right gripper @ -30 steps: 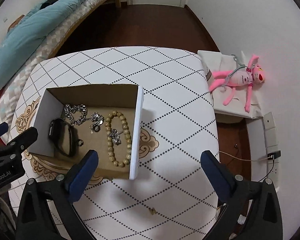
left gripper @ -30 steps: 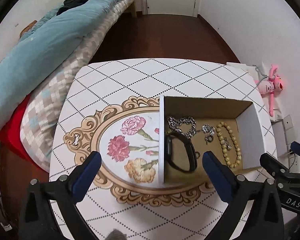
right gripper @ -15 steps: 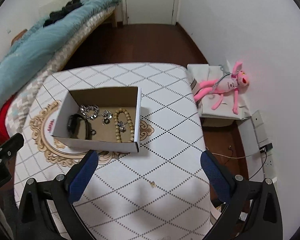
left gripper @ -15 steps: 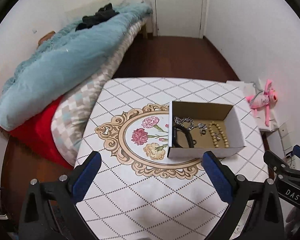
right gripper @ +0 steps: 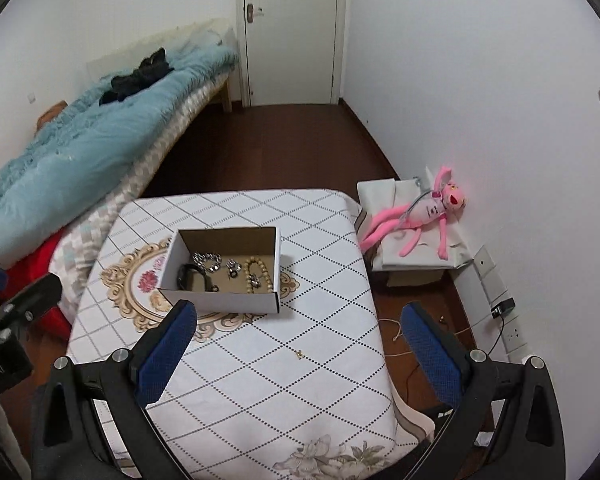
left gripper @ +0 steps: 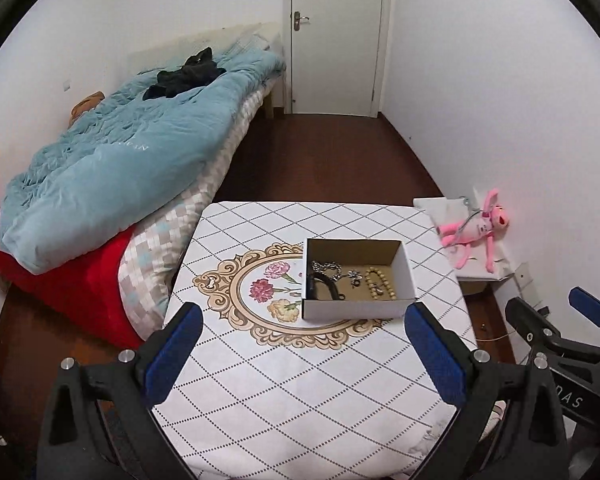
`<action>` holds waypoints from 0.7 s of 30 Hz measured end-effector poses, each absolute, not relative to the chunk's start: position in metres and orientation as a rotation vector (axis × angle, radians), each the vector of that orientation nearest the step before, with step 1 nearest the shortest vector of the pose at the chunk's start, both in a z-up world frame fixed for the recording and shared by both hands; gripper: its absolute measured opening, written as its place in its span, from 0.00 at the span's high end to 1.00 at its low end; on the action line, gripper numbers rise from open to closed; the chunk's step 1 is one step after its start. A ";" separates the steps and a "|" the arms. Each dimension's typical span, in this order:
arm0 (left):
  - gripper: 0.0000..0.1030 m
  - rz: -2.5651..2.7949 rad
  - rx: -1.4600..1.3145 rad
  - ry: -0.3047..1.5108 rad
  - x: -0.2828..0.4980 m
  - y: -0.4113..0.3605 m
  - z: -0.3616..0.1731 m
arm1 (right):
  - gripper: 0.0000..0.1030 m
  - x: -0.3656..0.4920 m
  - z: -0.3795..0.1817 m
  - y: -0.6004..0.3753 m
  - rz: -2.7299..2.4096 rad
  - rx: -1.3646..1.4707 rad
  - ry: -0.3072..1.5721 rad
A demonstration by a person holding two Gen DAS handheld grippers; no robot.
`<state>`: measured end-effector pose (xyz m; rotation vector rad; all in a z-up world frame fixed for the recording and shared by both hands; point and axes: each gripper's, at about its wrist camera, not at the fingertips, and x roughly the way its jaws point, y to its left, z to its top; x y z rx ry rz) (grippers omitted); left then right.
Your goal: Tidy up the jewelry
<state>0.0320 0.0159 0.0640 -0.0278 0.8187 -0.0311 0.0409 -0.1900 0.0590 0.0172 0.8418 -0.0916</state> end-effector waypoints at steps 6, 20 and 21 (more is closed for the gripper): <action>0.00 -0.030 -0.035 0.813 0.018 0.017 0.075 | 0.00 0.015 0.087 -0.188 -0.079 0.011 0.804; 0.00 -0.022 -0.024 0.868 0.028 0.010 0.068 | 0.00 0.000 0.098 -0.188 -0.060 0.023 0.810; 0.00 -0.021 -0.024 0.872 0.031 0.010 0.066 | 0.00 0.003 0.097 -0.188 -0.063 0.022 0.815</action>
